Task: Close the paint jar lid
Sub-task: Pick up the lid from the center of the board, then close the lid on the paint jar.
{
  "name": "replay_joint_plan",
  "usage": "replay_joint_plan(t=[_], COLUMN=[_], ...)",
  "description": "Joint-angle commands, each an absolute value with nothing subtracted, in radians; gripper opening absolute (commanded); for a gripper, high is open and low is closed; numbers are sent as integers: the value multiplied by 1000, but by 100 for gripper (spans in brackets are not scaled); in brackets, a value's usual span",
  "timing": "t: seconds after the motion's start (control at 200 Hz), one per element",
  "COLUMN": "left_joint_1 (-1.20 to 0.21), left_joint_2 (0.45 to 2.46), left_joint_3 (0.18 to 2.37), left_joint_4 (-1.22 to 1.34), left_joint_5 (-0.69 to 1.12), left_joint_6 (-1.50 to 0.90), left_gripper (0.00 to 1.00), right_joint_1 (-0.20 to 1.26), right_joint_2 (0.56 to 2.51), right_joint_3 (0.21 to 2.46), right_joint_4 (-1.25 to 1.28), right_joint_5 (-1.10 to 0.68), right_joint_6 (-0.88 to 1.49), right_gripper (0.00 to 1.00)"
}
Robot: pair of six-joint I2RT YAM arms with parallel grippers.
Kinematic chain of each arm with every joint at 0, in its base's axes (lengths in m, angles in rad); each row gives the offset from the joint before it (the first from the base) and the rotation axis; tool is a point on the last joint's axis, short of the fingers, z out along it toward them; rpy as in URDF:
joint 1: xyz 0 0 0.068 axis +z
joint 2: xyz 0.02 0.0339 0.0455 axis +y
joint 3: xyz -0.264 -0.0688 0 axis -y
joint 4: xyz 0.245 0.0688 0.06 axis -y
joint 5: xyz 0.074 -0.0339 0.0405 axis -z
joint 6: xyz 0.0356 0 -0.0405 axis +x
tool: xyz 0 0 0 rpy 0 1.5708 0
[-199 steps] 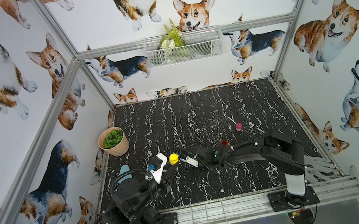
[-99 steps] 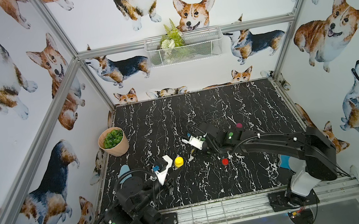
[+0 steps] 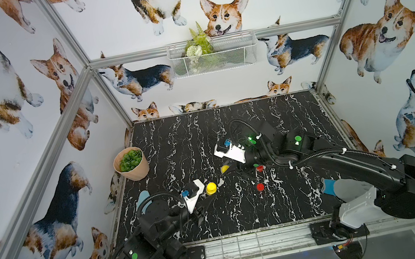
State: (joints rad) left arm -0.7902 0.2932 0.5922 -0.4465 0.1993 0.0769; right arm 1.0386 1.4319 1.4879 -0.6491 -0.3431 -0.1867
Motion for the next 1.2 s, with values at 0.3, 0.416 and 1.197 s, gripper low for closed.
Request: replay_joint_plan(t=[0.3,0.416,1.197], left_joint_1=[-790,-789,-789], left_joint_2=[303,302,308], left_joint_3=[592,592,595], left_joint_4=[-425,-428,-427], left_joint_5=[195,189,190], left_joint_6=[98,98,98], left_gripper=[32,32,32], right_joint_1=[1106,1124,1159], right_joint_2=[1521,1550,1610], right_joint_3=[1655,1681,1729], right_joint_4=[-785,-798,-785], right_joint_5=[-433,-411,-391], right_joint_6=[-295,-307,-323], right_gripper=[34,34,34])
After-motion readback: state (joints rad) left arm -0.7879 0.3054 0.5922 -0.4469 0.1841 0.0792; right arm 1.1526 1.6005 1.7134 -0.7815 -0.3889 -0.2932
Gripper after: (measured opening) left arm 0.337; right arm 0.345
